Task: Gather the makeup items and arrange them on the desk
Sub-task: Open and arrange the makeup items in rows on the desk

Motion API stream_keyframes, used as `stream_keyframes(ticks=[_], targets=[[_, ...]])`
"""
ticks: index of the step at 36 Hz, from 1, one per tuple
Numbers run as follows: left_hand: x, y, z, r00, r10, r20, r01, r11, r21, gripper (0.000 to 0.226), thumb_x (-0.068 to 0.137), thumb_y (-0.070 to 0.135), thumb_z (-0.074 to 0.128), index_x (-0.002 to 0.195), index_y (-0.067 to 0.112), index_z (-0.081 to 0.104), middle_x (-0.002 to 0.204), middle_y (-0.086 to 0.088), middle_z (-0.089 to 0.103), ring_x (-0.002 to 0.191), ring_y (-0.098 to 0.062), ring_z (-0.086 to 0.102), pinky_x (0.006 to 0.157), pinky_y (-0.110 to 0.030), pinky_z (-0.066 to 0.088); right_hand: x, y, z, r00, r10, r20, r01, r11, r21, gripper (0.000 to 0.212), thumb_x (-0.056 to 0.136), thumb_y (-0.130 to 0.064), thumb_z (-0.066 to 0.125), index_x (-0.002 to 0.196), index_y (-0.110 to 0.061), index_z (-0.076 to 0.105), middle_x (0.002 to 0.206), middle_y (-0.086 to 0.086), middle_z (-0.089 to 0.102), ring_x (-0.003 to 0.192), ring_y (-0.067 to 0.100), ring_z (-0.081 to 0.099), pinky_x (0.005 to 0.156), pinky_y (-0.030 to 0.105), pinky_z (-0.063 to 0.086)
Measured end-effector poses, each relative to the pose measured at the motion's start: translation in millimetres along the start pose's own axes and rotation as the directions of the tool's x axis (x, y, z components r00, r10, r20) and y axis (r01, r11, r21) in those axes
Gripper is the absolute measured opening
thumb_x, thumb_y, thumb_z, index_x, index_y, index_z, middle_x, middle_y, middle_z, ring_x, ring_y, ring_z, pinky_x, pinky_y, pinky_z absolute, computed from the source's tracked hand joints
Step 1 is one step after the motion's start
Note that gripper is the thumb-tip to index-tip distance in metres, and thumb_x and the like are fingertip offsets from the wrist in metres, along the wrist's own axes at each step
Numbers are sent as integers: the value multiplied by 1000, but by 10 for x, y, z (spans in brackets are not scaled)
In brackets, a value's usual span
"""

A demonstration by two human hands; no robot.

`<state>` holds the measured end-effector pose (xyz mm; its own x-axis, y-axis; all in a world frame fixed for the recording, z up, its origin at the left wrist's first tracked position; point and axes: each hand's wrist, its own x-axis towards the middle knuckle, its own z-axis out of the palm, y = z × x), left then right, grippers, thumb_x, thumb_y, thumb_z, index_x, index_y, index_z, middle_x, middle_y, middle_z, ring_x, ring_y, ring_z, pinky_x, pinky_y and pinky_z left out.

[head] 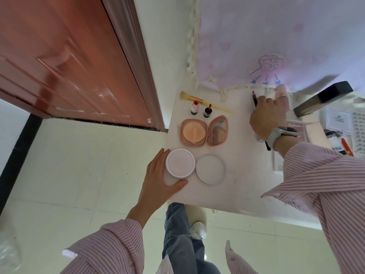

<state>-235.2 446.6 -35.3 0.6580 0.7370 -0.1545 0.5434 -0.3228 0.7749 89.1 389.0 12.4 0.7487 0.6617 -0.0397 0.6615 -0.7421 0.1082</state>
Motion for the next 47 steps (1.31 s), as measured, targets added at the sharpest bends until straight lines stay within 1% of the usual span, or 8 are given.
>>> stream_keyframes(ticks=[11, 18, 24, 31, 35, 39, 42, 47], targets=[[-113, 143, -99, 998, -40, -53, 41, 999, 18, 107, 62, 65, 67, 146, 30, 10, 154, 4, 17, 138, -11, 17, 109, -41, 23, -444, 41, -437, 971, -5, -239, 122, 871, 477, 24, 88, -11, 41, 95, 2, 61, 96, 23, 61, 94, 37, 53, 92, 44, 42], [-207, 528, -215, 915, 184, -360, -165, 983, 85, 54, 80, 46, 54, 126, 20, 41, 128, -5, 47, 114, -12, 42, 89, -28, 42, -1265, 154, -592, 972, -210, 102, 75, 695, 715, 23, 95, -19, 46, 114, -16, 58, 61, -2, 55, 49, 14, 49, 49, 19, 40], [-316, 950, -30, 861, 509, 11, -495, 832, 250, 46, 85, 44, 48, 124, 21, 41, 114, 1, 55, 104, -13, 45, 90, -25, 35, -1843, 197, -649, 807, -478, 346, 120, 708, 696, 21, 95, -18, 45, 104, -18, 64, 70, -13, 55, 53, 5, 48, 52, 15, 39], [-300, 1081, 138, 724, 615, 312, -689, 639, 341, 56, 100, 48, 16, 74, 19, 57, 61, 7, 54, 48, -12, 48, 44, -23, 39, -2046, 356, -702, 783, -542, 305, 259, 731, 631, 28, 99, -23, 36, 110, -21, 62, 89, -8, 61, 73, 9, 52, 65, 16, 36], [-346, 1325, 139, 806, 365, 466, -551, 751, 364, 40, 98, 47, 25, 92, 19, 52, 76, 4, 63, 63, -18, 58, 57, -30, 42, -2075, 475, -709, 818, -543, 189, 397, 771, 498, 25, 97, -18, 41, 115, -23, 58, 101, -7, 62, 86, 13, 57, 65, 18, 32], [-325, 1389, 143, 811, 201, 549, -383, 892, 241, 29, 100, 36, 28, 85, 21, 47, 76, 0, 58, 70, -19, 53, 69, -34, 41, -2077, 625, -640, 812, -576, 92, 506, 775, 378, 32, 65, 1, 76, 88, -19, 66, 66, -9, 57, 54, 11, 54, 43, 18, 32], [-243, 1232, -22, 846, 59, 530, -68, 998, -3, 37, 100, 25, 32, 64, 22, 39, 56, 11, 41, 54, -3, 36, 59, -26, 32, -2043, 993, -549, 883, -468, 41, 419, 824, 381, 36, 60, 8, 77, 85, -15, 66, 64, -6, 58, 47, 9, 50, 43, 6, 20], [-185, 1226, -104, 921, -53, 386, 122, 980, -157, 34, 99, 17, 32, 69, 15, 46, 48, 10, 37, 46, -3, 30, 48, -14, 26, -1982, 1114, -472, 987, -124, 99, 22, 727, 686, 16, 92, -2, 45, 98, -4, 60, 76, -3, 56, 59, 8, 48, 58, 8, 39]])
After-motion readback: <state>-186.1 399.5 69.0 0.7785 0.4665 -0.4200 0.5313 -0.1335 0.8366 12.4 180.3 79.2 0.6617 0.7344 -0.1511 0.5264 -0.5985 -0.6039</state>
